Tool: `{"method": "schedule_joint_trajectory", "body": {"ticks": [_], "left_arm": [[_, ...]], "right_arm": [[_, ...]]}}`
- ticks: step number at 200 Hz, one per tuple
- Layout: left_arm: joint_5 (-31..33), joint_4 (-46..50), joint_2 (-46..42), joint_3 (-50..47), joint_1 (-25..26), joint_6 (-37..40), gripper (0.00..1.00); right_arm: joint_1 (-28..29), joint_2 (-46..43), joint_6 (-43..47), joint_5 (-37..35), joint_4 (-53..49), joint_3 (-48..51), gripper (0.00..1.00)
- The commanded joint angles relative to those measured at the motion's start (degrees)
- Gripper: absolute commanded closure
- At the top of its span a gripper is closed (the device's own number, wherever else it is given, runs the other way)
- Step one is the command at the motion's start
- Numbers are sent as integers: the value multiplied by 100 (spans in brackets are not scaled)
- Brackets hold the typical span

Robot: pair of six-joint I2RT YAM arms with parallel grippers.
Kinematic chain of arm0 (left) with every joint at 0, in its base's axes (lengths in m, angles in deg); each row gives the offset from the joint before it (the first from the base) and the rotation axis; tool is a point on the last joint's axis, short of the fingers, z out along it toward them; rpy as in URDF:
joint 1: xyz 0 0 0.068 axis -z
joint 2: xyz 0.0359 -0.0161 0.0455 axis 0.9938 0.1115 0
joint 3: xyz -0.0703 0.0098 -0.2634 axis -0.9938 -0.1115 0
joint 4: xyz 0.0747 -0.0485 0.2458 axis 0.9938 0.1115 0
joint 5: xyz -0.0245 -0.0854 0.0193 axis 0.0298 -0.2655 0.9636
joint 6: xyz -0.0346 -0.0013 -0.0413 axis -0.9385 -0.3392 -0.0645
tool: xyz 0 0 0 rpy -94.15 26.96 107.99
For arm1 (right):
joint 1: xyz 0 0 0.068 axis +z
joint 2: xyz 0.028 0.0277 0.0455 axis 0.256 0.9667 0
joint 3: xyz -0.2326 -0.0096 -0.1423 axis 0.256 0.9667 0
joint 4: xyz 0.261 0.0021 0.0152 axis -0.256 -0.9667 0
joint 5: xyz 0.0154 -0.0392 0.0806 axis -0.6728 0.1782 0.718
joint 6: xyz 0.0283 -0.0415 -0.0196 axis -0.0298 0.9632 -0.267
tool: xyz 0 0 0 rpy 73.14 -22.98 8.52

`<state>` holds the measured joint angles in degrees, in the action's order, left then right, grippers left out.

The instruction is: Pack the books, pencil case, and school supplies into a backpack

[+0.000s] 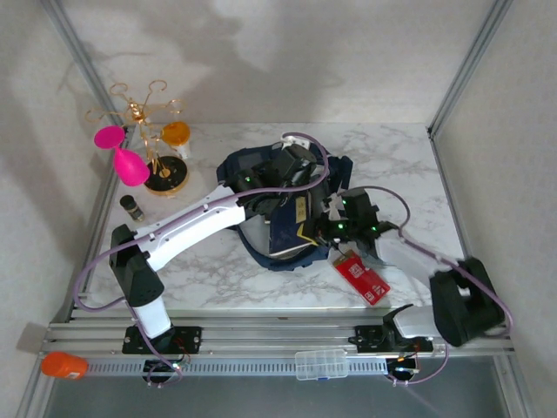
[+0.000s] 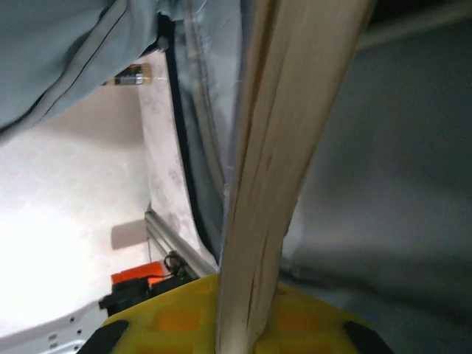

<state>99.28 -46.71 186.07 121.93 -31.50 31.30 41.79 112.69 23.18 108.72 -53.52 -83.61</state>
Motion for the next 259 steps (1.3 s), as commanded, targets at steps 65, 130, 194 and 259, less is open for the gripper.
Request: {"method": "schedule_joint_trajectory", "body": {"ticks": [65,130,194,259], "left_arm": [[366,-618,-531,-194,29,-320,100],[211,-645,-389,-163,20,-411,100],[-81,-500,-299,13,37,-663,100],[-346,-477,-392,-170,178,-1726,100]], "right_arm": [[-545,1343,1452,-1124,-823,-1641,40],[-330,-78,1829,-2791,-2322,-1058,48],[157,53,1208,-2662,-1018,-337,77],[187,1080,1058,-3026,880,-629,92]]}}
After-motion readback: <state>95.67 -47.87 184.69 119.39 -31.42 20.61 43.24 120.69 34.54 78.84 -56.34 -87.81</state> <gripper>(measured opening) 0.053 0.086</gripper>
